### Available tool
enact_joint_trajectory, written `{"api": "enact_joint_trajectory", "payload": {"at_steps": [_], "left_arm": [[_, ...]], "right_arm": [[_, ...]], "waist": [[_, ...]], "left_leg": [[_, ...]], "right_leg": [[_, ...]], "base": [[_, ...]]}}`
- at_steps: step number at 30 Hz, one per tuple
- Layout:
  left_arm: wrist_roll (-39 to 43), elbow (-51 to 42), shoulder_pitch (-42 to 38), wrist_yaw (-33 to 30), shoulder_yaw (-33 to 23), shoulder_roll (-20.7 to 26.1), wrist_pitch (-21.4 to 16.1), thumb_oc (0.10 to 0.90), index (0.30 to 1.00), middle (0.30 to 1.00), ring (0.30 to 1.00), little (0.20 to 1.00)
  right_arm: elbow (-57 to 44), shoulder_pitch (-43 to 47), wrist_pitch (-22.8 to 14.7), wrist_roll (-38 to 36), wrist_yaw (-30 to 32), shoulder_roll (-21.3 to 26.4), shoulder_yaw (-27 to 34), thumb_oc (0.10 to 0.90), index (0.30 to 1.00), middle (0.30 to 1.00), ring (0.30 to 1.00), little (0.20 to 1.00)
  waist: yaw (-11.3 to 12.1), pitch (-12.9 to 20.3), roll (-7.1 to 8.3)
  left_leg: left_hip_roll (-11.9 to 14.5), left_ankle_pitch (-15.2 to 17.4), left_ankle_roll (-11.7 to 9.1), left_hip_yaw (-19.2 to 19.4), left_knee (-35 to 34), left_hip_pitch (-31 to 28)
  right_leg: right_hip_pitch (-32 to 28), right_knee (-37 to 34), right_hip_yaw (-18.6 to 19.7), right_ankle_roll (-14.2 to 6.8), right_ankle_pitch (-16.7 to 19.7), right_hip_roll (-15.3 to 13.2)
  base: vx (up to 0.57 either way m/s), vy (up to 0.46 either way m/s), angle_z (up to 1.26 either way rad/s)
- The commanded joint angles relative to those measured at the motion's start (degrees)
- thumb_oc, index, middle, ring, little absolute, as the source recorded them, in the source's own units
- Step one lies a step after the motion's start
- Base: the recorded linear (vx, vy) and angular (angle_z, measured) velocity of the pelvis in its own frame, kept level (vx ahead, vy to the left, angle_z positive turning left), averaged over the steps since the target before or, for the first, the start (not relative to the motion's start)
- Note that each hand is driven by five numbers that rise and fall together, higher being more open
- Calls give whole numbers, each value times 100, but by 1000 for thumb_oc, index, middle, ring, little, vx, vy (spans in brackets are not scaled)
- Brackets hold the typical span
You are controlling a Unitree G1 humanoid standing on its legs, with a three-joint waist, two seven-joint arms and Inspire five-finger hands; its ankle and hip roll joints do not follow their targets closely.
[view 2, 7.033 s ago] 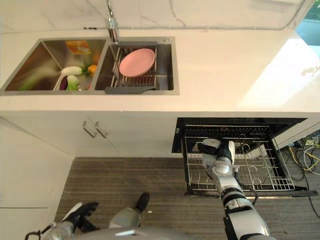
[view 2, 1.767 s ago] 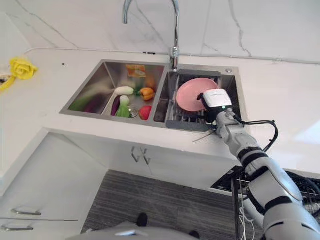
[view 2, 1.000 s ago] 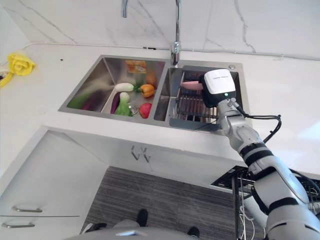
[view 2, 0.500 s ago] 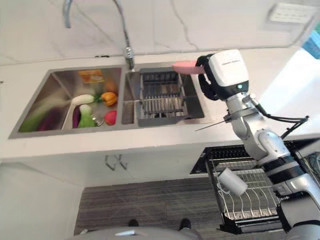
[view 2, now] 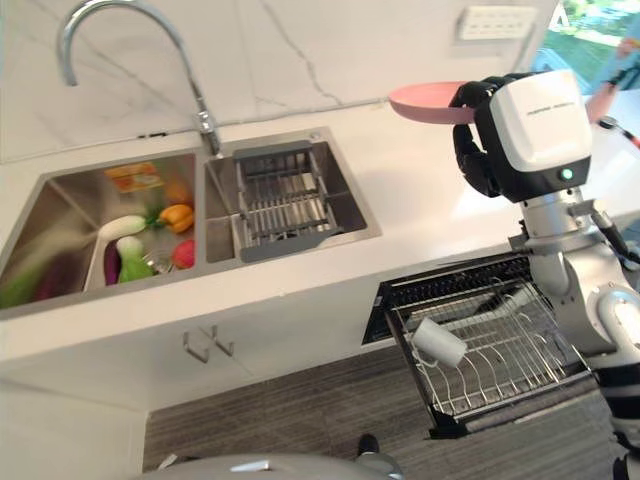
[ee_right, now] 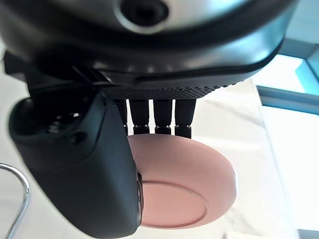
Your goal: Place the dishes in the dishwasher.
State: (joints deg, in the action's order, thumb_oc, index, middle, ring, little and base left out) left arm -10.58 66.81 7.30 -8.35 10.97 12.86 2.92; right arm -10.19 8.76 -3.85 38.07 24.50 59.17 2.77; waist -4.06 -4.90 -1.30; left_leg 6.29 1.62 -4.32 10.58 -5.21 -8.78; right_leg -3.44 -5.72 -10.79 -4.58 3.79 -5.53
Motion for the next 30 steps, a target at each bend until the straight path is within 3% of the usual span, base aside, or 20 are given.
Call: {"api": "enact_joint_trajectory", "payload": {"at_steps": [1,3,4,5,6,7,8,9,10,11,12,13,16,18,20,28,30], "left_arm": [[-154,385,-400,16,210,104,-180,800,900,900,900,900],[-138,351,-406,21,212,107,-188,800,900,900,900,900],[-24,228,-482,14,255,102,-240,800,900,900,900,900],[-24,228,-482,14,255,102,-240,800,900,900,900,900],[56,262,-568,-5,278,50,-280,800,900,900,900,900],[92,301,-641,-34,276,-3,-304,800,900,900,900,900],[75,290,-800,-55,310,-33,-342,800,900,900,900,900],[64,250,-834,-39,296,0,-369,800,900,900,900,900],[44,191,-845,8,281,38,-383,800,900,900,900,900],[44,191,-845,8,281,38,-383,800,900,900,900,900],[25,122,-853,1,260,104,-365,800,900,900,900,900],[-28,93,-842,-10,214,221,-301,800,900,900,900,900],[-139,166,-729,-18,-20,377,-282,800,900,900,900,900],[-116,159,-643,2,-103,387,-300,800,900,900,900,900],[138,218,-588,-52,-344,314,-287,800,900,900,900,900],[340,243,-527,-86,-465,175,-307,800,900,900,900,900],[326,158,-511,44,-220,-20,-325,800,900,900,900,900]], "right_arm": [[-137,751,33,-55,555,319,351,400,300,300,300,300],[-164,716,24,-43,557,334,400,400,300,300,300,300],[-196,808,12,40,640,400,382,400,300,300,300,300],[-196,808,12,40,640,400,382,400,300,300,300,300],[-179,947,-3,163,660,476,273,400,300,300,300,300],[-199,1014,30,202,700,496,272,400,300,300,300,300],[-245,1090,158,277,741,548,322,400,300,300,300,300],[-296,1192,202,333,750,522,284,400,300,300,300,300],[-316,1370,237,409,726,516,181,400,300,300,300,300],[-316,1370,237,409,726,516,181,400,300,300,300,300],[-279,1544,281,507,752,505,54,400,300,300,300,300],[-314,1716,307,579,748,474,-88,400,300,300,300,300],[-311,1669,289,831,678,433,-277,400,300,300,300,300],[-356,1409,301,950,629,446,-192,400,300,300,300,300],[-407,1230,434,1068,639,371,-54,400,300,300,300,300],[-353,1027,442,1088,518,356,-51,400,300,300,300,300],[-342,638,267,968,242,241,-187,400,300,300,300,300]], "waist": [[151,311,310],[139,279,323],[166,132,358],[166,132,358],[188,41,348],[158,-11,361],[36,-141,370],[46,-206,358],[123,-226,305],[123,-226,305],[198,-268,239],[232,-302,198],[532,-204,241],[646,-91,330],[750,0,443],[802,150,444],[651,193,341]], "left_leg": [[231,464,83,-20,105,-260],[206,568,133,-69,281,-234],[-11,837,251,-602,796,0],[-11,837,251,-602,796,0],[-354,1066,356,-1222,853,47],[-495,1025,380,-1328,830,117],[-555,962,383,-1068,812,291],[-550,914,386,-852,817,414],[-527,888,412,-636,842,574],[-527,888,412,-636,842,574],[-502,814,432,-423,893,723],[-429,740,466,-128,928,835],[-276,652,520,323,1048,1056],[-324,694,502,392,1148,1150],[-256,626,424,596,1237,1243],[-166,604,381,665,1088,1093],[-80,388,273,586,643,701]], "right_leg": [[13,359,298,-448,-414,-460],[106,457,448,-435,-421,-456],[382,677,756,-407,-401,-435],[382,677,756,-407,-401,-435],[630,749,1003,-454,-237,-366],[799,706,1077,-514,-32,-418],[1036,555,1050,-745,528,-614],[1233,455,913,-861,854,-759],[1352,279,641,-939,945,-826],[1352,279,641,-939,945,-826],[1377,158,195,-937,837,-885],[1214,237,-131,-788,510,-871],[521,696,-374,-634,-132,-903],[189,567,-483,-644,-184,-944],[157,278,-579,-740,53,-963],[59,90,-633,-729,-29,-847],[-49,72,-745,-644,-237,-664]], "base": [[-18,33,-48],[-53,38,-64],[-80,30,-48],[-146,74,-101],[-140,85,-89],[-334,129,-154],[-379,91,-166],[-418,72,-140],[-224,28,-75],[-244,77,-72],[-310,98,-128],[-398,88,-180],[-265,-38,-158],[-94,-77,-101],[-75,-139,-31],[47,-59,-27],[128,-156,1]]}}
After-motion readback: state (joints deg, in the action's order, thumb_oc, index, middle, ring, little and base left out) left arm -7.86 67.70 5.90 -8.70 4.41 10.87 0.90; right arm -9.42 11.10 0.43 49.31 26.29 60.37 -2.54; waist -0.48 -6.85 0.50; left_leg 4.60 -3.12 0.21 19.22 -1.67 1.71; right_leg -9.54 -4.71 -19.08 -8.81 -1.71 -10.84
